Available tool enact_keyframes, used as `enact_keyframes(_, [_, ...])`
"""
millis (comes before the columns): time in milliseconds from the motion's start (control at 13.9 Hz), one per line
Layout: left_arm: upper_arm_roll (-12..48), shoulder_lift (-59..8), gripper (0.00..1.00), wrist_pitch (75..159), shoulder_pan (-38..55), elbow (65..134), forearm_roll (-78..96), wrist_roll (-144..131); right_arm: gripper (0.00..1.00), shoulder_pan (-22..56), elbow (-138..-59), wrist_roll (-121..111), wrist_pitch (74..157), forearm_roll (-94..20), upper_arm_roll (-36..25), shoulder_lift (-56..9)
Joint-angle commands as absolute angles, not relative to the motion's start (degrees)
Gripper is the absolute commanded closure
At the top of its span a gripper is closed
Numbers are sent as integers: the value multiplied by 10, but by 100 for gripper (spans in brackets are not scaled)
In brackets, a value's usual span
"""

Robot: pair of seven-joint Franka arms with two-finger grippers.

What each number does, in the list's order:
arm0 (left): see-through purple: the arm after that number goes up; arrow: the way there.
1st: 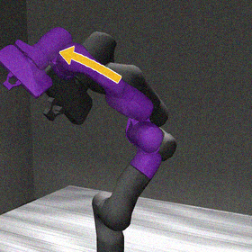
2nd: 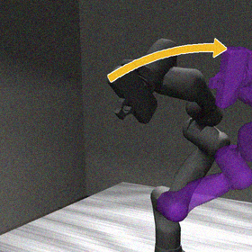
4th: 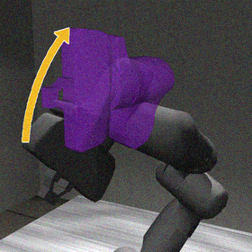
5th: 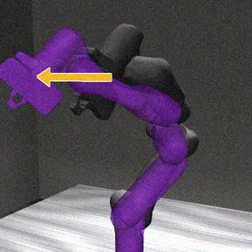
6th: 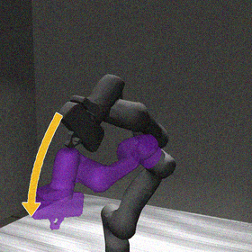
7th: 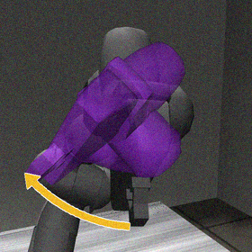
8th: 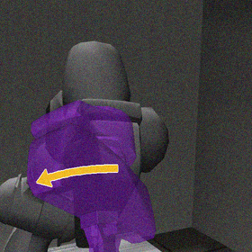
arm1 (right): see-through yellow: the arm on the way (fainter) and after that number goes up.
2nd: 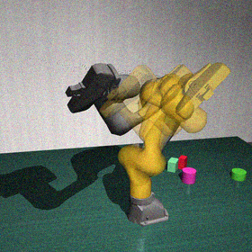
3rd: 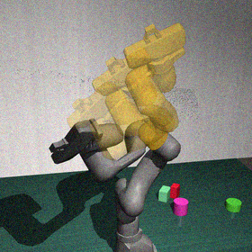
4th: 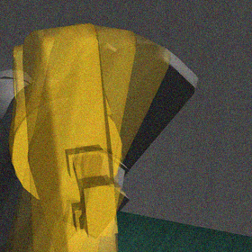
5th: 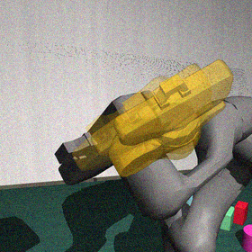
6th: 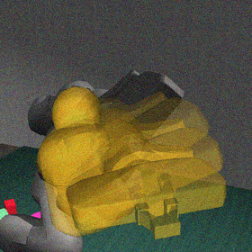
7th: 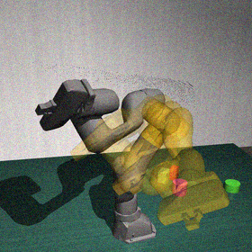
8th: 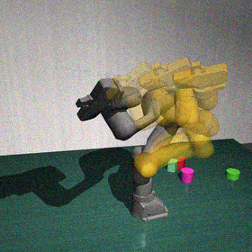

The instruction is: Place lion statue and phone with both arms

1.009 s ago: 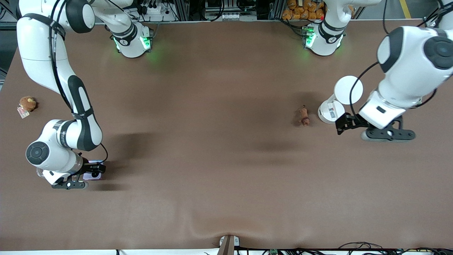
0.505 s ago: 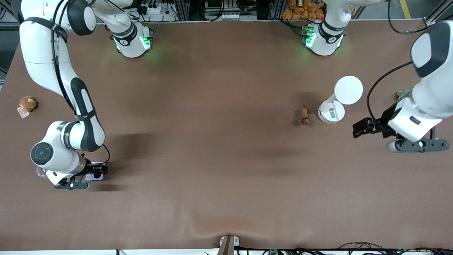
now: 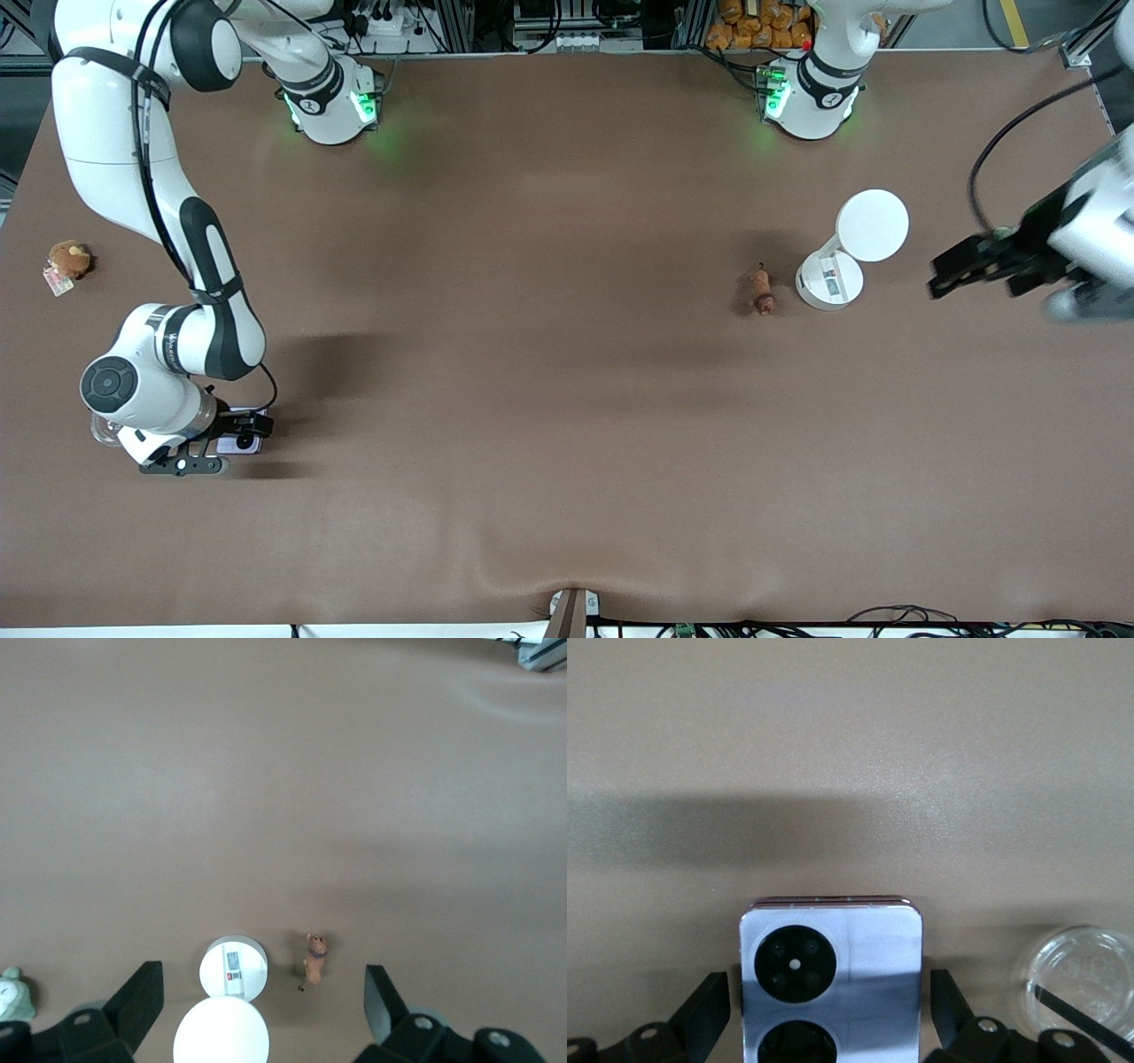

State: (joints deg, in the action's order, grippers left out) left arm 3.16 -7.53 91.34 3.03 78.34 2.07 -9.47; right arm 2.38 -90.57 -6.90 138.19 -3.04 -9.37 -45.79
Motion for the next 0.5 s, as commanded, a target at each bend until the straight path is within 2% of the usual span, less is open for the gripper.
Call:
enact_keyframes(0, [35, -40, 0, 862, 15, 800, 32, -91, 0, 18, -891, -74, 1381, -27, -89, -464])
enact_keyframes(288, [37, -30, 0, 844, 4, 808, 40, -87, 0, 26, -887, -74, 1362, -25, -91, -443])
enact_keyframes(432, [40, -6, 0, 859, 5, 840, 33, -85, 0, 27, -888, -74, 1314, -25, -91, -412])
